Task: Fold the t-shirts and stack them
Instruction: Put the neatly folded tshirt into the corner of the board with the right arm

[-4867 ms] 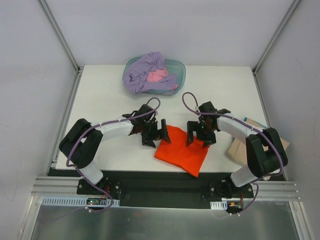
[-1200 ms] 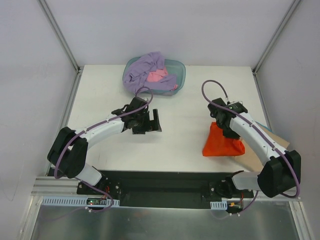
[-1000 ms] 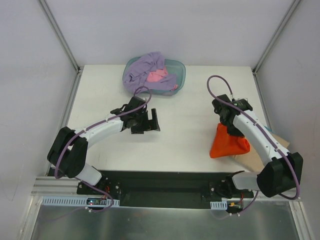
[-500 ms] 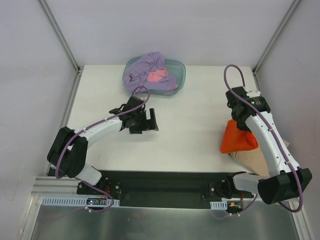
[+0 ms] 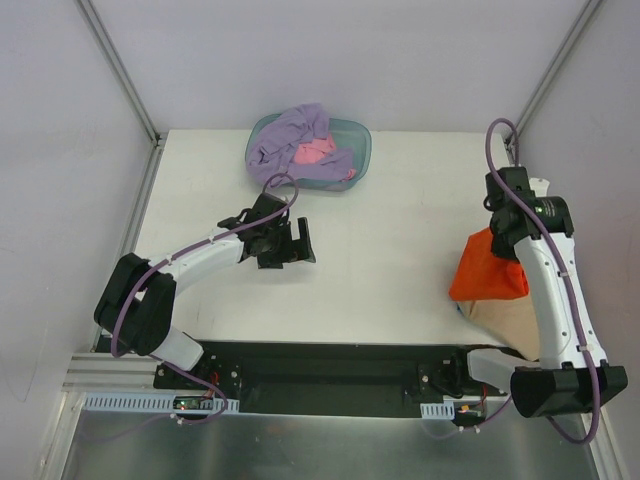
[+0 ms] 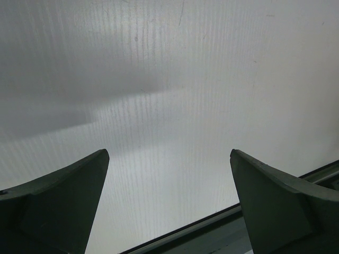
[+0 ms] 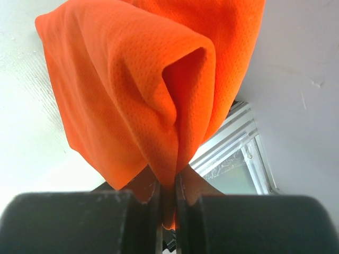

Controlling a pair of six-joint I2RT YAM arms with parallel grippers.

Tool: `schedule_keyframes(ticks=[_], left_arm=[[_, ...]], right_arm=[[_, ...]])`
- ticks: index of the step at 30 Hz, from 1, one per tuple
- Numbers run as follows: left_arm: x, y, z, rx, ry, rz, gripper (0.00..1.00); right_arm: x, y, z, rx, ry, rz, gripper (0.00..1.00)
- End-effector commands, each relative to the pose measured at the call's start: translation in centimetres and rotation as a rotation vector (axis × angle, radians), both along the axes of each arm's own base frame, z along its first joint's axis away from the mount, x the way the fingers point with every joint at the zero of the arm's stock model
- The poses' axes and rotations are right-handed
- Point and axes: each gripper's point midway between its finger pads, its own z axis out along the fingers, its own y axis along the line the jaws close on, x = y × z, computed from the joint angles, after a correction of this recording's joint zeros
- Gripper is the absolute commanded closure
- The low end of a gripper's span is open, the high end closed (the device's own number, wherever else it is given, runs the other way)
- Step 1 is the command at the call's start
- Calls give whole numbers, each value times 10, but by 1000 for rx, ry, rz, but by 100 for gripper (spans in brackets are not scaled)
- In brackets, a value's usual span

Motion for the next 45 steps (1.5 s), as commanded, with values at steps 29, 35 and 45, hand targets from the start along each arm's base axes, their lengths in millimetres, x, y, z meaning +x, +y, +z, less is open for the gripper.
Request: schedule_keyframes(ticks=[29, 35, 45], left_arm=[[6, 28, 3, -49, -33, 43, 1], [9, 42, 0, -55, -22, 79, 1], [10, 47, 8, -68, -56, 91, 1]], right_arm=[[-43, -104, -73, -265, 499, -445, 95], [-48, -109, -70, -283, 500, -482, 94], [-52, -107, -80, -259, 520, -509, 58]])
